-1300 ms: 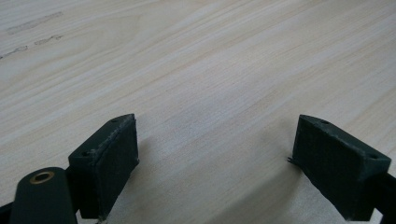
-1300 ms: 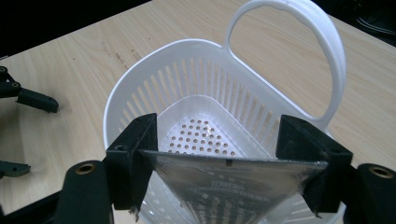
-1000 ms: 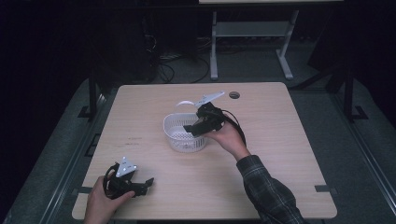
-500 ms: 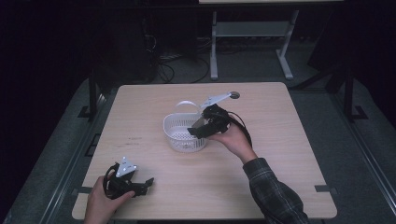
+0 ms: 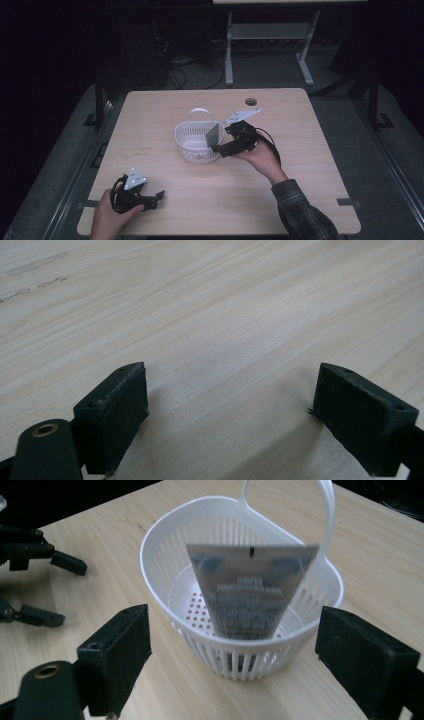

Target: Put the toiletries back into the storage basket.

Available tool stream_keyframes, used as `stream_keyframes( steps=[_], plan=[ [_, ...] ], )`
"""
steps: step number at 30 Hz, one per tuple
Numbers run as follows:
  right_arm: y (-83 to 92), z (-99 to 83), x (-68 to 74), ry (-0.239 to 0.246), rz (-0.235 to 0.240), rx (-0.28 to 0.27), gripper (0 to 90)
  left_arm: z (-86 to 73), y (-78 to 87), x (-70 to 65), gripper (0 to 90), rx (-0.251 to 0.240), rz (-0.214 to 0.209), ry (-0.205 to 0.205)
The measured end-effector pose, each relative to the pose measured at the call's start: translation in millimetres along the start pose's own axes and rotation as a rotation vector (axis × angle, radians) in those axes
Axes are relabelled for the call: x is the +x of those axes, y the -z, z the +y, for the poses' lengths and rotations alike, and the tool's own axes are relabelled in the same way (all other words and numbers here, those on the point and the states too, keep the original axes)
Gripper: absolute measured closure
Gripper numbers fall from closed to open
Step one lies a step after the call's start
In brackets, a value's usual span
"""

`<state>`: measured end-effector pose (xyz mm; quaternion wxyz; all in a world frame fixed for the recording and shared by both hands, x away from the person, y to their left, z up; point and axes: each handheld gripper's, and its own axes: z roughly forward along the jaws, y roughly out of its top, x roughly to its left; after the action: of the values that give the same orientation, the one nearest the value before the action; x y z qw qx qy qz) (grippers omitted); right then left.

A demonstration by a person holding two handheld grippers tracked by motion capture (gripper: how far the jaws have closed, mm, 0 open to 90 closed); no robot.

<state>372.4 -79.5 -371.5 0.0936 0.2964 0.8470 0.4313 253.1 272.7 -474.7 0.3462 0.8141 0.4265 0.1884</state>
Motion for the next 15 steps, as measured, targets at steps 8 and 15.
stream_keyframes(
  steps=[8, 15],
  plan=[
    [14.3, -25.4, -2.5, -0.034, -0.014, -0.002, 14.0, 0.0, -0.1, 0.1, 13.2, -0.002, 0.001, 0.0],
    [31.9, -53.0, -8.4, -0.073, -0.044, -0.014, 14.0, 0.0, -0.1, -0.1, 13.2, -0.002, 0.0, 0.002]
  ],
)
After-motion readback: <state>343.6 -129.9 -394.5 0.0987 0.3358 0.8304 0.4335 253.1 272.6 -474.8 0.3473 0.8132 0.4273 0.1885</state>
